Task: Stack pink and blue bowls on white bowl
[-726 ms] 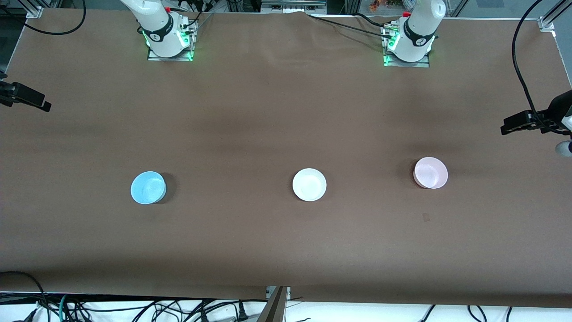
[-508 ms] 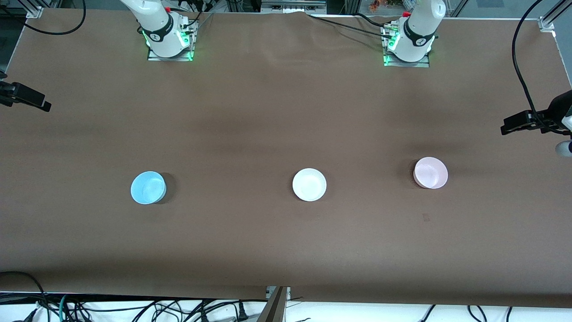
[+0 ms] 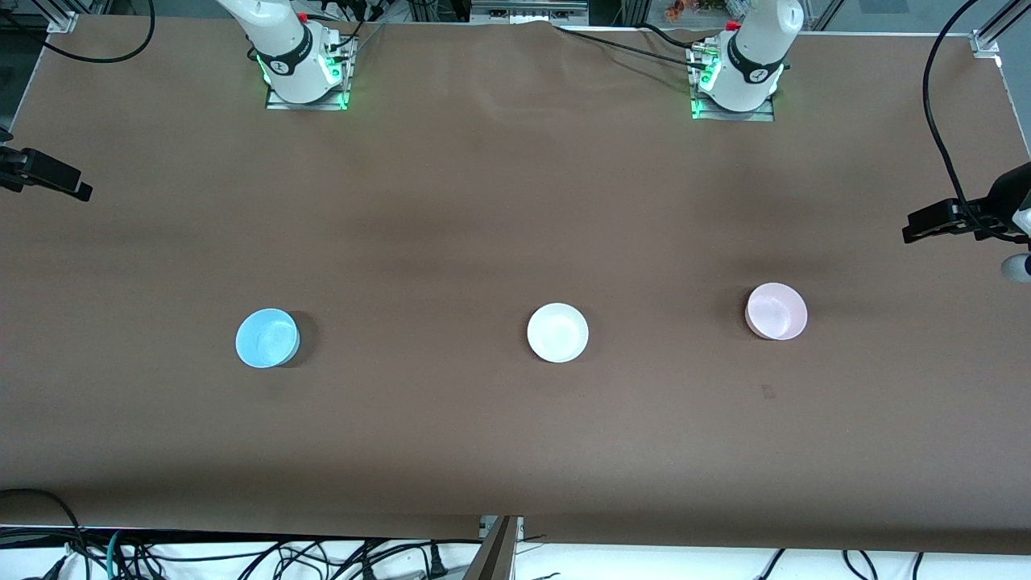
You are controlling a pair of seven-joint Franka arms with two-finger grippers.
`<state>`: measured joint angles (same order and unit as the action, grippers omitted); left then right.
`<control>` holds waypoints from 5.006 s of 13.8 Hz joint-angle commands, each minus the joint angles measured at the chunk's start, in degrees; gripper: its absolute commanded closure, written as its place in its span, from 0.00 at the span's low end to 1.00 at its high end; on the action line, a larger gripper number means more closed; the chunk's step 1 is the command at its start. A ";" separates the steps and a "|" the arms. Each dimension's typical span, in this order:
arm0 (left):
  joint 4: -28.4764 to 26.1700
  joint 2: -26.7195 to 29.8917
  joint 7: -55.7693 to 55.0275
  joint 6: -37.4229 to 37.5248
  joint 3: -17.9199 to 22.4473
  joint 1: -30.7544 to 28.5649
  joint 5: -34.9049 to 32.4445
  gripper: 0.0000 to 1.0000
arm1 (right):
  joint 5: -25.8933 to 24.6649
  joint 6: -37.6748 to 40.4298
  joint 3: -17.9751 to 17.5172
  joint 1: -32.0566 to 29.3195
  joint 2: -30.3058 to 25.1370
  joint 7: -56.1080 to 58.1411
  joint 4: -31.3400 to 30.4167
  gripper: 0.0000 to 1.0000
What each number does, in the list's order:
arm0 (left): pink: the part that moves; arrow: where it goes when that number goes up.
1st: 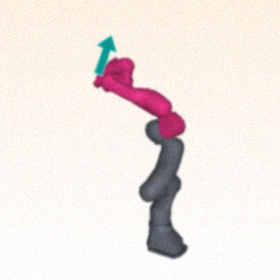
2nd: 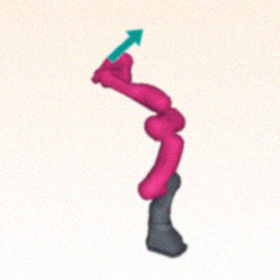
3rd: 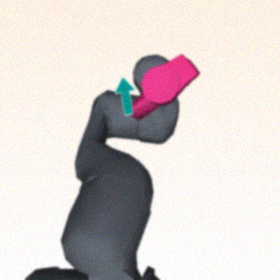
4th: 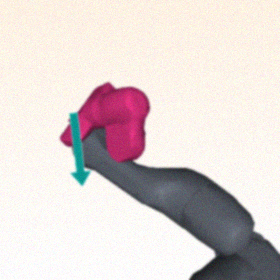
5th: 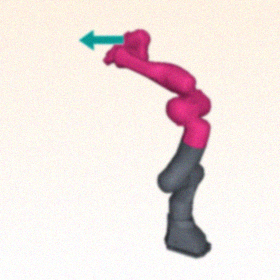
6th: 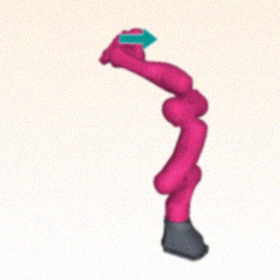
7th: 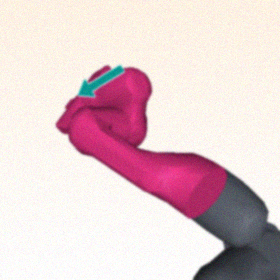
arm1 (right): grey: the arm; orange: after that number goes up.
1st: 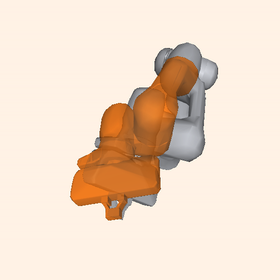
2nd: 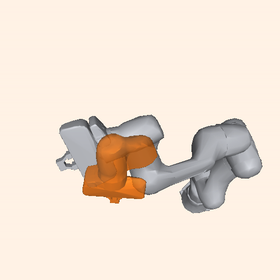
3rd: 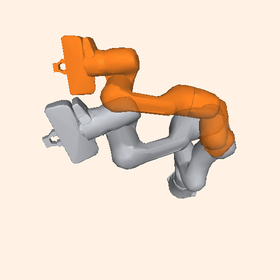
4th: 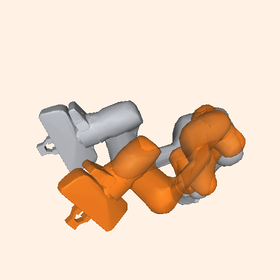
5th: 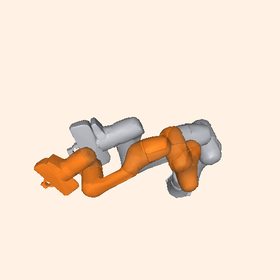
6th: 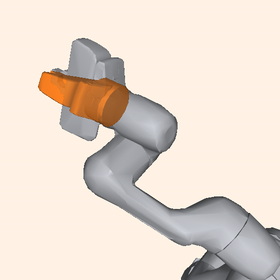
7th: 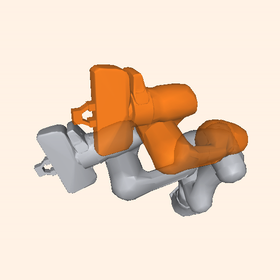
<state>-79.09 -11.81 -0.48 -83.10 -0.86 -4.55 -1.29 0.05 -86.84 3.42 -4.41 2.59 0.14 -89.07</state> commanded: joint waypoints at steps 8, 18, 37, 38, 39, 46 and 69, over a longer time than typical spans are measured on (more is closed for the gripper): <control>0.69 -0.40 0.13 0.48 -0.20 -0.55 -0.12 0.00 | 1.01 0.44 0.01 -0.33 0.58 -0.58 1.35 0.01; 0.69 -0.67 0.22 0.31 -0.02 -1.08 -0.38 0.00 | 1.53 0.44 0.01 -0.33 0.58 -0.58 1.35 0.01; -14.95 -1.89 0.66 -12.35 0.60 -4.59 1.55 0.00 | 1.62 0.53 0.01 -0.24 0.58 -0.49 1.35 0.01; -15.30 -2.07 0.66 -12.44 0.60 -4.51 2.34 0.00 | 1.62 0.53 0.01 -0.24 0.58 -0.41 1.35 0.01; -16.08 -2.25 0.66 -13.83 0.60 -4.42 3.22 0.00 | 1.62 0.53 0.01 -0.24 0.58 -0.32 1.35 0.01; -33.13 -2.86 5.74 -35.71 3.31 -4.86 10.05 0.00 | 1.71 0.53 0.01 -0.24 0.58 -0.41 1.35 0.01; -45.10 -12.88 19.64 -61.74 4.02 -2.04 31.09 0.62 | 1.89 0.53 -1.49 0.55 0.58 -1.46 1.26 0.01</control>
<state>-123.53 -24.67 17.24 -143.44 2.87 -7.22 27.75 1.22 -86.84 1.96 -3.73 2.64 -0.42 -89.07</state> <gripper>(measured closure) 0.498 0.004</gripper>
